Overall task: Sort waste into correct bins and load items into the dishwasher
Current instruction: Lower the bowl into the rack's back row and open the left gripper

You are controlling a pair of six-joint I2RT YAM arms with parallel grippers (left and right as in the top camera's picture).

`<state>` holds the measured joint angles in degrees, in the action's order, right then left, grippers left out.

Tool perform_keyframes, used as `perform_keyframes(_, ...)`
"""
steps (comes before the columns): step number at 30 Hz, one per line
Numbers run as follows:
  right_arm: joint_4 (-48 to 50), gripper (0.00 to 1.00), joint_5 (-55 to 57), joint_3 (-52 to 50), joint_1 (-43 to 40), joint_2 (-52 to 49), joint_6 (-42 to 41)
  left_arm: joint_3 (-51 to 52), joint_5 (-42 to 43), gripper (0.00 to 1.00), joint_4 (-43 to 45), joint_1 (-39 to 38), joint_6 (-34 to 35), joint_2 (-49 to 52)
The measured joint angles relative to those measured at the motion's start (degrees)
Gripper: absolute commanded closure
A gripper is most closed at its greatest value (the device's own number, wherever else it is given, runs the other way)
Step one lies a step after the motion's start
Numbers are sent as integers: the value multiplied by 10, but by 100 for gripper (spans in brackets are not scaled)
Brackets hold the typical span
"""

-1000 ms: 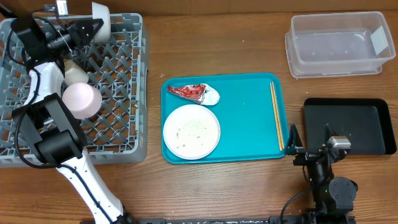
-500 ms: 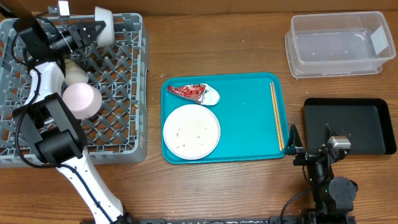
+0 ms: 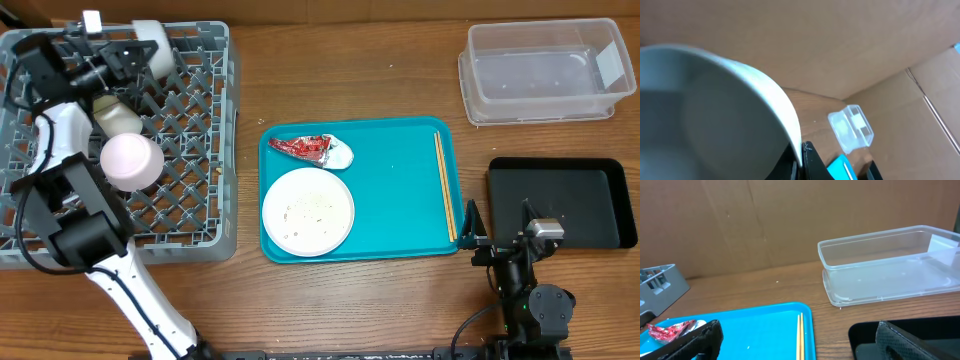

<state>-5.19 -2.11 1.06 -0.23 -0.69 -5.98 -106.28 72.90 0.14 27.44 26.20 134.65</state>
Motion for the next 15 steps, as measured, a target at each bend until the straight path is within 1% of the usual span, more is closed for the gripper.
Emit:
perform_keyframes(2, 0, 0, 0, 0, 0, 0, 0, 1, -1, 86, -6, 9, -1, 1)
perform_keyframes(3, 0, 0, 0, 0, 0, 0, 0, 1, -1, 77, -10, 13, -1, 1)
perform_keyframes(4, 0, 0, 0, 0, 0, 0, 0, 1, -4, 44, -12, 18, -3, 1)
perform_keyframes(5, 0, 0, 0, 0, 0, 0, 0, 1, -6, 39, -15, 22, -3, 1)
perform_keyframes(10, 0, 1, 0, 0, 0, 0, 0, 2, -10, 37, -32, 43, 5, 2)
perform_keyframes(11, 0, 0, 0, 0, 0, 0, 0, 2, -10, 33, -32, 46, 7, 2)
perform_keyframes(12, 0, 0, 0, 0, 0, 0, 0, 2, -10, 25, -32, 49, 12, 2)
perform_keyframes(13, 0, 0, 0, 0, 0, 0, 0, 2, -9, 13, -32, 52, 18, 2)
perform_keyframes(15, 0, 0, 0, 0, 0, 0, 0, 2, -7, 0, -29, 59, 33, 2)
